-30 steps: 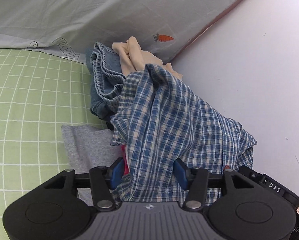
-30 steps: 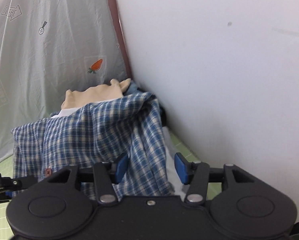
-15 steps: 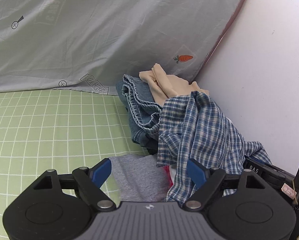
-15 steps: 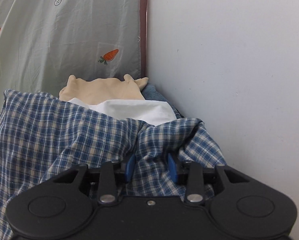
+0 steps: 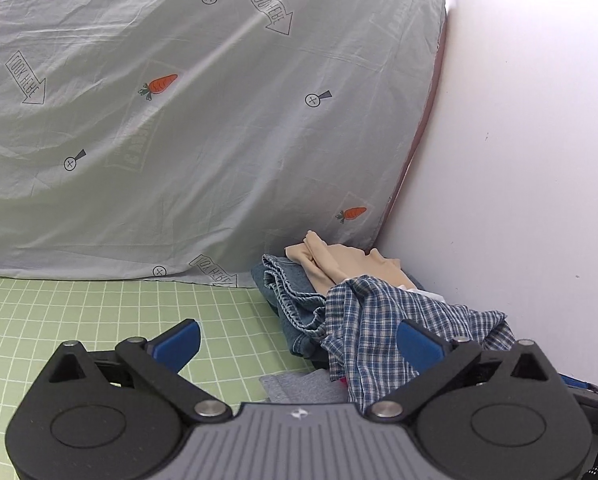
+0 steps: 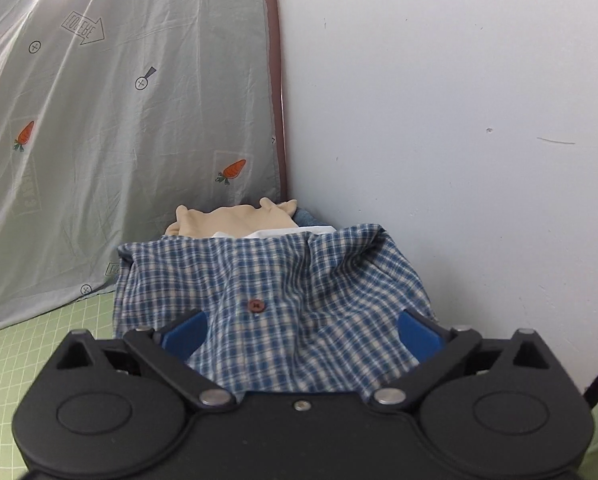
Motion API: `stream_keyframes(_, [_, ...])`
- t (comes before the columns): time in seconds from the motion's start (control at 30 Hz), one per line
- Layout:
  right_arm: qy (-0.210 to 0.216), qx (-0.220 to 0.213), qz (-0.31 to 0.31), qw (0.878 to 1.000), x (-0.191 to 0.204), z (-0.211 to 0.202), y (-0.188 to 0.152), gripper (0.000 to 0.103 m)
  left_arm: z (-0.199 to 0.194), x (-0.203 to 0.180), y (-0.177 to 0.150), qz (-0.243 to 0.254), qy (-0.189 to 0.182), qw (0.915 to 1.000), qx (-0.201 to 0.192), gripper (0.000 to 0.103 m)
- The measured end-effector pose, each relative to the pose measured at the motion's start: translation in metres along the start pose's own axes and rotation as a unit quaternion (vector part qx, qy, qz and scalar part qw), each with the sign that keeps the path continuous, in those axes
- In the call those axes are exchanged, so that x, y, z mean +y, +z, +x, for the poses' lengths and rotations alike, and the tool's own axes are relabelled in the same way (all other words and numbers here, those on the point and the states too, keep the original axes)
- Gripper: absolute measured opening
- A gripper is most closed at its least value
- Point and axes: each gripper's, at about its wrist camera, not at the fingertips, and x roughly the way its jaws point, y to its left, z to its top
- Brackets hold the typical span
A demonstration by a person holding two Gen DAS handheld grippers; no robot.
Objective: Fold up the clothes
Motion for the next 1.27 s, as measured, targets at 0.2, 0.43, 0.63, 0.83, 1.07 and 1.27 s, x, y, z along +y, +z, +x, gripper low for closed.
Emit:
stream_keyframes(0.2, [-0.033,0.009,-0.014,0.999,0.052,-0.063,-0.034,0.103,-0.046,0.033,-0.01,0.042,-0.025,0.9982,0.035,0.103])
stream_keyframes(0.43, [-0.054,0.027,-0.025,0.998,0.09,-0.129,-0.081,0.103,-0.09,0.071,-0.04,0.078,-0.036,0.9937,0.073,0.103])
stream_keyframes(0.63, [-0.074,0.03,-0.029,0.996,0.113,-0.169,-0.11,0.103,-0.124,0.095,-0.059,0.087,-0.038,0.9922,0.081,0.103])
stream_keyframes(0.83, [-0.086,0.036,-0.015,0.996,0.123,-0.198,-0.131,0.103,-0.149,0.114,-0.074,0.091,-0.04,0.9907,0.093,0.103])
stream_keyframes(1.07, [-0.087,0.025,-0.011,0.996,0.129,-0.216,-0.139,0.103,-0.163,0.118,-0.079,0.1,-0.042,0.9899,0.091,0.103])
stream_keyframes(1.27, [-0.086,0.022,-0.008,0.996,0.128,-0.22,-0.14,0.103,-0.168,0.114,-0.08,0.106,-0.044,0.9895,0.088,0.103])
